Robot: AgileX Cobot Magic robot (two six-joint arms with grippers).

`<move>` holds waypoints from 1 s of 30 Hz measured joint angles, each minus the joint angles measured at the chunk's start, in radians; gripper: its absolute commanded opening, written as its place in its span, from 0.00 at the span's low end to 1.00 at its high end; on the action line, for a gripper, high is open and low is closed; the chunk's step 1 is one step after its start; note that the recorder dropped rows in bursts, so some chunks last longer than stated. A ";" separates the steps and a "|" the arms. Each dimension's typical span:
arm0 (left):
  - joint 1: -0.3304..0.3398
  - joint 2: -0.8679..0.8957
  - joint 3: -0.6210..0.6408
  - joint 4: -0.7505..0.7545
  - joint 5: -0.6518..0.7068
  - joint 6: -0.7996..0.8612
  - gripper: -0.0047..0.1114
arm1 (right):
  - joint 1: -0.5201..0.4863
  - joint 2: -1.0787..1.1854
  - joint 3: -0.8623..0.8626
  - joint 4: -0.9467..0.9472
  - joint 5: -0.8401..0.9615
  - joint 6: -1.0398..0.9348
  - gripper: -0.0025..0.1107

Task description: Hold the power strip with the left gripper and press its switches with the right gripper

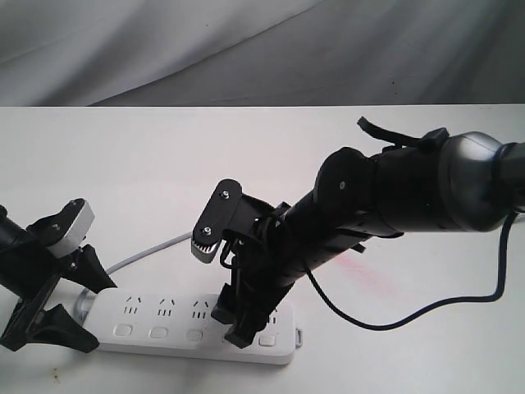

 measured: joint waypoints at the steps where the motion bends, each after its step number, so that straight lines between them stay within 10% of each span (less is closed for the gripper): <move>1: 0.000 0.000 0.000 0.000 0.000 0.000 0.59 | 0.000 0.000 0.002 0.006 0.000 0.002 0.59; 30: 0.000 0.000 0.000 0.000 0.000 0.000 0.59 | 0.000 0.000 0.005 0.028 0.000 -0.017 0.59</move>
